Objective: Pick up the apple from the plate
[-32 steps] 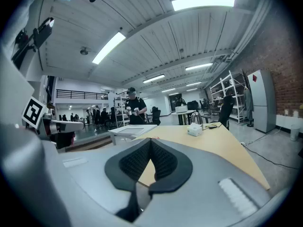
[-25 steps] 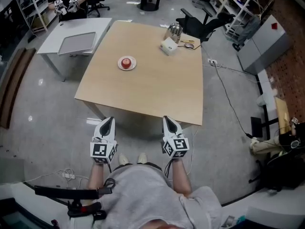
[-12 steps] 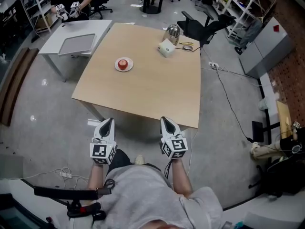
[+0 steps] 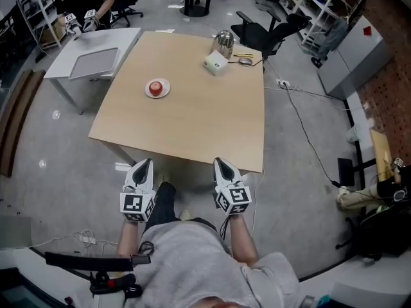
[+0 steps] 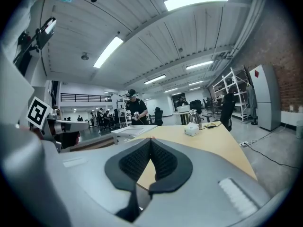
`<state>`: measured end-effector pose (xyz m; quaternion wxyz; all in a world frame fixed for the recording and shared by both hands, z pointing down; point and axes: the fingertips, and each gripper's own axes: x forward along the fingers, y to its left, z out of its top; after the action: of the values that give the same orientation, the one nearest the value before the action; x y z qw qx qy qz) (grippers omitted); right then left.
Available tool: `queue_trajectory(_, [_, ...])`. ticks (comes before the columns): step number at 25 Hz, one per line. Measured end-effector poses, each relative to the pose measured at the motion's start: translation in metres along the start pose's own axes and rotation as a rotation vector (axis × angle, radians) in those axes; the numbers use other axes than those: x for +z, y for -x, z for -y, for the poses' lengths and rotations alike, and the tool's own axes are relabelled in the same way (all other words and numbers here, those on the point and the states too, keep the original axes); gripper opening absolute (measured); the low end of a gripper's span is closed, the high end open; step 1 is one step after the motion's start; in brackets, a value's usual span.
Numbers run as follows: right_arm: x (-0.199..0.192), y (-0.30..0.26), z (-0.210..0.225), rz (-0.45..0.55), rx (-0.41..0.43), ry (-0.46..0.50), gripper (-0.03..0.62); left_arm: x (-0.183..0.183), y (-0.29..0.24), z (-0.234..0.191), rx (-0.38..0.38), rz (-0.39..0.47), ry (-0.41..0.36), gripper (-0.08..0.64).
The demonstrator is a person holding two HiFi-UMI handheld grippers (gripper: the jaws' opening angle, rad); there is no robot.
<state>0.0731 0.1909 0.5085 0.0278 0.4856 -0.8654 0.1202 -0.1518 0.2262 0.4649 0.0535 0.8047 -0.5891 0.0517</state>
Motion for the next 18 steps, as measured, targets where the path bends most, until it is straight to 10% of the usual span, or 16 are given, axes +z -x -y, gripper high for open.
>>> queue_trajectory(18, [0.013,-0.123,0.033,-0.017,-0.02,0.005,0.006,-0.007,-0.111,-0.072,-0.04,-0.035,0.018,0.018])
